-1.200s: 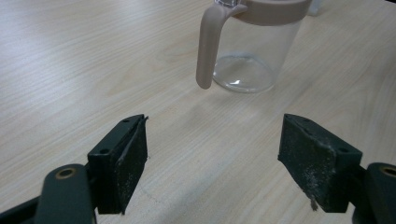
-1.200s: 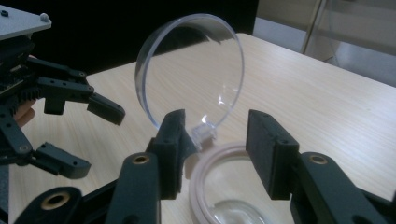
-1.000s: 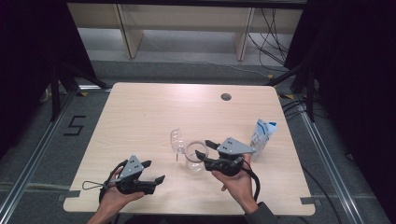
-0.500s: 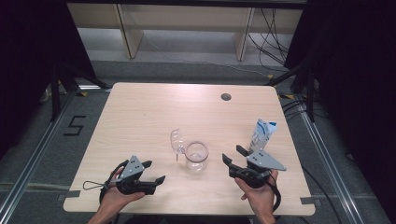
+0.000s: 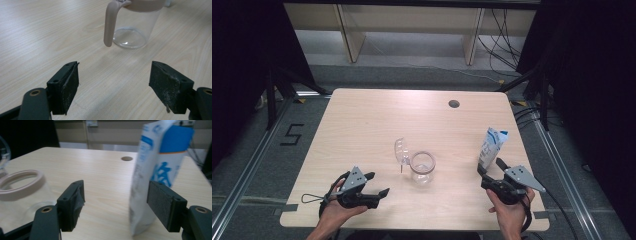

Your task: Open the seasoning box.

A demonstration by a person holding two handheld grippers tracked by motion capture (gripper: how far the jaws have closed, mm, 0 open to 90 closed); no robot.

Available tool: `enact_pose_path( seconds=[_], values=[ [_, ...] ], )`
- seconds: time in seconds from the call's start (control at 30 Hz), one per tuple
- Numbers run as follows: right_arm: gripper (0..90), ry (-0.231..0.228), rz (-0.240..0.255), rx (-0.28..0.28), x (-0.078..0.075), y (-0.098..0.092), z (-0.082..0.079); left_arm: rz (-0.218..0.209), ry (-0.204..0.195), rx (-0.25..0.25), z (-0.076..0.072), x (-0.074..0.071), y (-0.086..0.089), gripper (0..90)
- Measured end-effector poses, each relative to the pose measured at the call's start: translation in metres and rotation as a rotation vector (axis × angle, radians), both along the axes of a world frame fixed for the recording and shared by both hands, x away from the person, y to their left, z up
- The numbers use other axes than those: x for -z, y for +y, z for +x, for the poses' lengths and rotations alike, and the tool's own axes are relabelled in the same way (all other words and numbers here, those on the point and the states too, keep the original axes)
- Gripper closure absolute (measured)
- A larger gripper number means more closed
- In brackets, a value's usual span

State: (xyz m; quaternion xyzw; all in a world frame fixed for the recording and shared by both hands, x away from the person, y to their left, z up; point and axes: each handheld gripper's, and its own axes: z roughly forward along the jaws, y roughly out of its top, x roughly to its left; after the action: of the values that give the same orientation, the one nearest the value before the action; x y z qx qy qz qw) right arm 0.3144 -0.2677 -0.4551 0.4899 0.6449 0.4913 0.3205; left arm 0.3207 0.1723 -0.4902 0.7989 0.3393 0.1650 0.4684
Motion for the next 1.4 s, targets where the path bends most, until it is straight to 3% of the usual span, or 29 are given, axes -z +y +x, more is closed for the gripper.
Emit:
enact_pose_path(
  seconds=[0.03, 0.1, 0.2, 0.23, 0.4, 0.5, 0.53, 0.57, 0.63, 0.67, 0.7, 0.8, 0.87, 0.93, 0.97, 1.0, 1.03, 1.07, 1.1, 1.13, 1.17, 1.2, 1.23, 1.33, 1.4],
  values=[
    [30.4, 0.012, 0.032, 0.026, 0.001, -0.001, 0.000, 0.005, 0.002, -0.004, 0.000, 0.000, 0.000, 23.5],
    [28.9, 0.005, 0.006, 0.032, 0.003, -0.010, 0.004, -0.011, 0.009, -0.010, -0.001, 0.001, -0.002, 23.5],
    [27.9, -0.001, 0.028, 0.044, 0.006, -0.017, 0.008, -0.001, 0.004, 0.004, 0.000, 0.000, -0.001, 23.5],
    [27.7, 0.029, 0.047, 0.078, 0.006, -0.015, 0.006, 0.003, 0.005, 0.003, 0.000, 0.000, -0.001, 23.5],
    [24.4, 0.033, 0.012, 0.077, 0.010, -0.022, 0.013, -0.004, 0.012, -0.006, 0.000, 0.000, -0.002, 23.5],
    [23.5, 0.034, 0.020, 0.077, 0.013, -0.024, 0.017, 0.002, 0.009, -0.005, -0.001, 0.001, -0.002, 23.5],
    [23.2, 0.040, 0.044, 0.099, 0.014, -0.021, 0.017, -0.001, 0.007, 0.003, 0.000, 0.000, -0.002, 23.5],
    [23.0, 0.042, 0.017, 0.075, 0.014, -0.025, 0.019, 0.002, 0.007, 0.003, 0.000, 0.000, -0.002, 23.5],
    [21.6, 0.037, 0.015, 0.076, 0.016, -0.026, 0.022, 0.005, 0.011, -0.006, 0.000, 0.000, -0.003, 23.5],
    [21.2, 0.055, 0.031, 0.095, 0.016, -0.024, 0.021, 0.004, 0.012, -0.005, 0.000, 0.000, -0.003, 23.5],
    [21.0, 0.035, 0.014, 0.075, 0.018, -0.027, 0.025, 0.002, 0.012, -0.006, 0.000, 0.000, -0.003, 23.5],
    [20.4, 0.064, 0.018, 0.105, 0.021, -0.025, 0.027, -0.011, 0.013, -0.012, 0.001, -0.001, -0.004, 23.5],
    [20.2, 0.058, -0.011, 0.084, 0.024, -0.027, 0.031, -0.014, 0.013, -0.007, 0.002, -0.001, -0.005, 23.5],
    [19.6, 0.060, -0.008, 0.085, 0.026, -0.028, 0.034, -0.012, 0.011, -0.004, 0.002, -0.001, -0.005, 23.5],
    [19.3, 0.091, 0.030, 0.099, 0.026, -0.025, 0.032, -0.011, 0.013, -0.007, 0.002, 0.000, -0.005, 23.5],
    [19.1, 0.067, -0.007, 0.072, 0.027, -0.029, 0.036, -0.009, 0.015, -0.009, 0.002, 0.000, -0.004, 23.5],
    [19.1, 0.082, -0.005, 0.085, 0.027, -0.028, 0.036, -0.010, 0.015, -0.009, 0.002, 0.000, -0.004, 23.5],
    [19.1, 0.072, 0.000, 0.063, 0.028, -0.028, 0.038, -0.009, 0.013, -0.007, 0.002, 0.000, -0.004, 23.5],
    [19.2, 0.076, 0.027, 0.093, 0.030, -0.025, 0.038, -0.002, 0.011, -0.006, 0.003, -0.001, -0.003, 23.5],
    [19.2, 0.060, 0.009, 0.069, 0.030, -0.027, 0.040, -0.013, 0.014, -0.011, 0.002, -0.001, -0.004, 23.5],
    [19.2, 0.074, 0.003, 0.058, 0.030, -0.028, 0.040, -0.013, 0.013, -0.011, 0.002, -0.001, -0.004, 23.5],
    [19.2, 0.079, 0.004, 0.085, 0.031, -0.025, 0.040, -0.023, 0.013, -0.013, 0.002, 0.000, -0.004, 23.5],
    [19.2, 0.080, -0.003, 0.058, 0.031, -0.027, 0.042, -0.022, 0.014, -0.013, 0.002, 0.000, -0.004, 23.5],
    [18.9, 0.109, 0.005, 0.071, 0.033, -0.026, 0.044, -0.011, 0.013, -0.012, 0.002, 0.000, -0.004, 23.5],
    [18.9, 0.104, -0.003, 0.056, 0.035, -0.027, 0.047, -0.010, 0.013, -0.011, 0.002, -0.001, -0.004, 23.5]
  ],
)
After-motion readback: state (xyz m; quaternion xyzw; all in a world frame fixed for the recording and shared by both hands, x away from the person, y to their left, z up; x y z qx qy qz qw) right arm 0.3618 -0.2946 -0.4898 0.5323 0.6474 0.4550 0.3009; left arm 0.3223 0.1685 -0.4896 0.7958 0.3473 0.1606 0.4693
